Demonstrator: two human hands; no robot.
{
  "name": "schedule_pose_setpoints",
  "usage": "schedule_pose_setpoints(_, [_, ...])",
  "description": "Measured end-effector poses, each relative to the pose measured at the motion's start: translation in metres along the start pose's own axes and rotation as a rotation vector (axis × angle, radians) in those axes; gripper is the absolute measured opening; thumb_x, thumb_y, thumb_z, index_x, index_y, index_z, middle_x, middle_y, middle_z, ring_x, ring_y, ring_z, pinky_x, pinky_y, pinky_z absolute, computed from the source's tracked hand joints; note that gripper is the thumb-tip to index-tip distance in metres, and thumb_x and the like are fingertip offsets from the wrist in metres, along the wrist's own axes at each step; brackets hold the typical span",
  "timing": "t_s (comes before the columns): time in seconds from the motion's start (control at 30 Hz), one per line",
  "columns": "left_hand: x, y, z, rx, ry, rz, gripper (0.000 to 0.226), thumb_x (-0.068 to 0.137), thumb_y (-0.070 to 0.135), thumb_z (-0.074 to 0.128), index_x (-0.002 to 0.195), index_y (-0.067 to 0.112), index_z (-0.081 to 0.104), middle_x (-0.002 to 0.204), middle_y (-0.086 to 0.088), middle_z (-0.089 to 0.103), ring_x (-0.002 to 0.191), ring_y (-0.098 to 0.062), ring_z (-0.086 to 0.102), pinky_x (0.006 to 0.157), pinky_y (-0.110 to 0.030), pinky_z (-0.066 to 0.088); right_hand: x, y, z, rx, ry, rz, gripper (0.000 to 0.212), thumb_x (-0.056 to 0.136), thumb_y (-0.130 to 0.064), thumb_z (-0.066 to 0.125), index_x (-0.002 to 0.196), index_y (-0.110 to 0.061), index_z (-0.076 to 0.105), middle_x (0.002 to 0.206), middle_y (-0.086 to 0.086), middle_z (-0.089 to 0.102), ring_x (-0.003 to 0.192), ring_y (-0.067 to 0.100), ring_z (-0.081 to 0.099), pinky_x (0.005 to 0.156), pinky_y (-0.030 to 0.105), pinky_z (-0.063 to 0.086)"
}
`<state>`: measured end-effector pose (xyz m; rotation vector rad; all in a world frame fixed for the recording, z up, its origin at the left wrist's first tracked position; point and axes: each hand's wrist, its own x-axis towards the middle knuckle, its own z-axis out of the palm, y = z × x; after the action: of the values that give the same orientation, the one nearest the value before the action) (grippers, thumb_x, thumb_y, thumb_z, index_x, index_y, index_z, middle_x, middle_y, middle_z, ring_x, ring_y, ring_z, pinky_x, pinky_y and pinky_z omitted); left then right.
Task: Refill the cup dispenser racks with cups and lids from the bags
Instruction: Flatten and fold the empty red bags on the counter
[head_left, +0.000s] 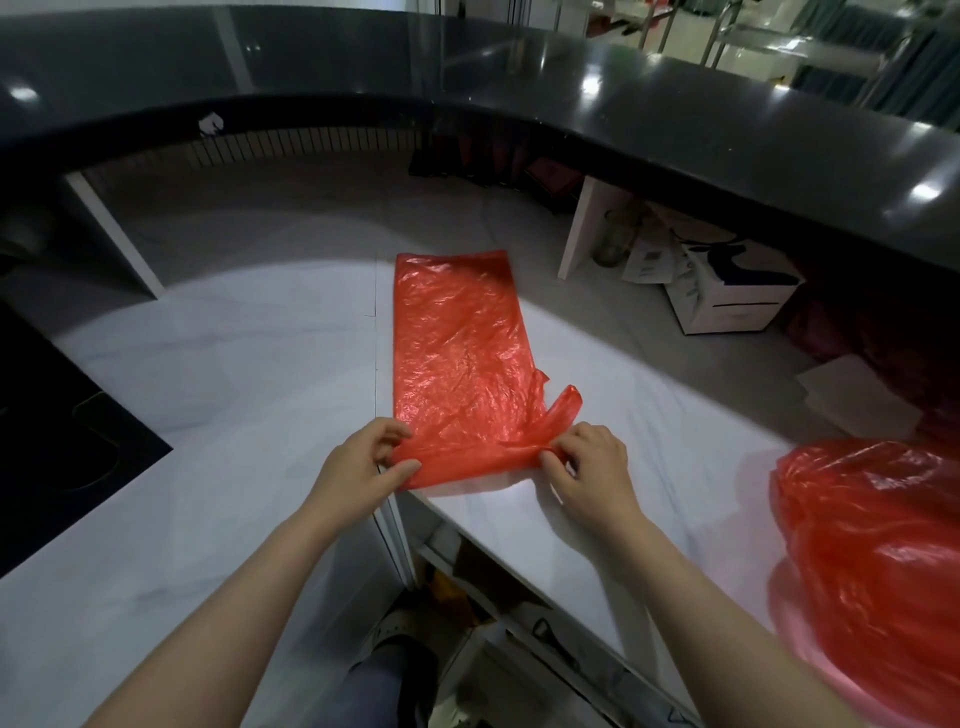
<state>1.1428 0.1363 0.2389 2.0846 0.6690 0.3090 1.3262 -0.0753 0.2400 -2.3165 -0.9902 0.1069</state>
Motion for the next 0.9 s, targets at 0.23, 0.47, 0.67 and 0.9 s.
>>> schedule_pose_setpoints(0.23, [-0.001,-0.008,-0.005,0.236,-0.187,0.175,0.075,0.073,0.036,0.081,0.129,0.057,0.035,0.116,0.015,0.051,0.109,-0.008,0.044,0.093,-0.024,0.04,0.001,0.005,0.001,-0.005,-0.014,-0.034,0.014,0.091,-0.02,0.061,0.083,-0.014,0.07,0.085,-0.009,0.05,0.085,0.014,0.042,0.084,0.034,0.033])
schedule_pose_setpoints(0.47, [0.002,-0.003,-0.003,0.134,-0.085,0.079,0.019,0.092,0.019,0.061,0.079,0.028,0.071,0.092,0.017,0.06,0.102,-0.011,0.052,0.088,-0.03,0.041,0.002,0.01,0.002,0.136,0.033,0.05,0.029,0.09,-0.021,0.064,0.065,-0.007,0.059,0.075,0.001,0.053,0.077,0.018,0.046,0.07,0.028,0.033])
schedule_pose_setpoints(0.67, [0.006,0.004,-0.002,-0.008,0.047,-0.041,0.036,0.1,0.018,0.045,0.072,0.005,0.064,0.087,-0.009,0.064,0.088,-0.021,0.058,0.073,-0.022,0.042,0.007,0.013,0.001,0.279,0.122,0.236,0.041,0.094,-0.029,0.057,0.058,-0.01,0.05,0.063,-0.002,0.049,0.065,0.017,0.047,0.06,0.028,0.032])
schedule_pose_setpoints(0.9, [0.004,0.017,0.003,-0.327,0.106,-0.044,0.069,0.067,0.089,0.036,0.09,0.027,0.056,0.088,0.006,0.058,0.078,-0.005,0.057,0.068,-0.019,0.046,0.009,0.011,0.006,0.164,0.078,0.178,0.046,0.095,-0.033,0.056,0.058,-0.005,0.056,0.065,-0.003,0.052,0.071,0.018,0.048,0.061,0.029,0.028])
